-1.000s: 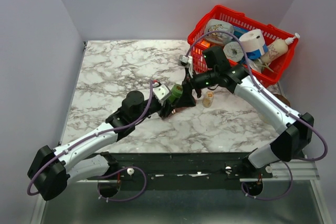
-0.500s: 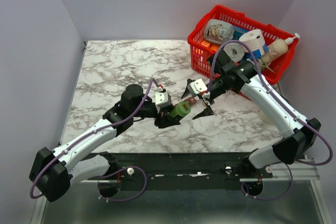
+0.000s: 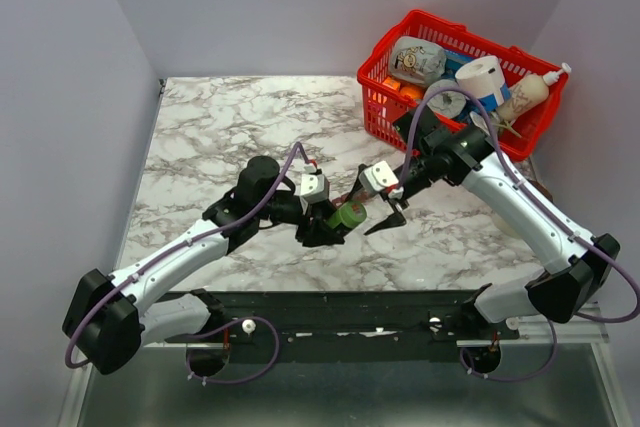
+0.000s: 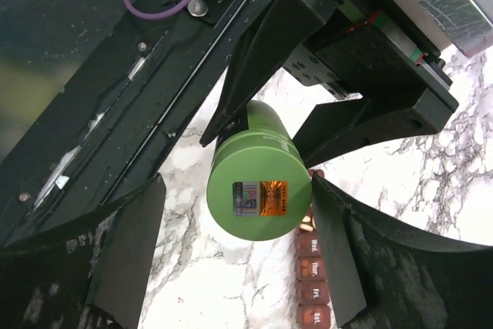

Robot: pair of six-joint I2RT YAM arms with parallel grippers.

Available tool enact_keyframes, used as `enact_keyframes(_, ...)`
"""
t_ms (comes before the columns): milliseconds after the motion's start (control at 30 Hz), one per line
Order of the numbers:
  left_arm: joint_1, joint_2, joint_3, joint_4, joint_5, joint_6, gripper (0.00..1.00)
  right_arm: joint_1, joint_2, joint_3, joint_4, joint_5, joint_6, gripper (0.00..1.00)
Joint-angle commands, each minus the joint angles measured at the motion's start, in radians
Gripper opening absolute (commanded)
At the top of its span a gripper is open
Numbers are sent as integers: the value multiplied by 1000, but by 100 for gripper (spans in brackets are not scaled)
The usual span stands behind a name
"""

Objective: Sort the pills into containers

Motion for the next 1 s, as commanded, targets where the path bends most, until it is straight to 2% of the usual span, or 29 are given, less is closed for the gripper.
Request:
enact_keyframes(0,4,1,46,45,32,-6,0,20,-9,-31,77,-36,92,75)
enact_keyframes(133,4,1,46,62,20,-21,0,39,-21,-69,152,-15,178,65)
enact_keyframes(233,4,-9,37,76,-25,-24,0,42,-27,-84,232,16,322,46)
enact_keyframes(367,3,-95,-15,176,-222,-61,0,42,-32,-106,397,124,623,27)
enact_keyframes(400,1,-112,-38,200,-320,-67,0,42,-27,-107,406,152,747,27)
enact_keyframes(467,-31,-152,-54,246,-463,-64,0,42,2,-87,398,207,819,21)
enact_keyframes(500,-45,-160,-68,263,-594,-56,0,42,6,-92,425,239,968,20)
enact_keyframes(667,-135,-131,-98,427,-882,-69,0,36,-3,-190,588,472,1288,21)
enact_keyframes(733,-143,-105,-88,466,-902,-78,0,22,10,-193,593,456,1342,23)
enact_keyframes(833,-146,-75,-89,513,-869,-108,0,21,20,-175,596,378,1325,30)
enact_keyframes(933,-146,-77,-91,498,-812,-119,0,19,8,-153,593,333,1261,47)
enact_keyframes(967,-146,-83,-89,483,-771,-118,0,16,-9,-147,588,297,1238,58)
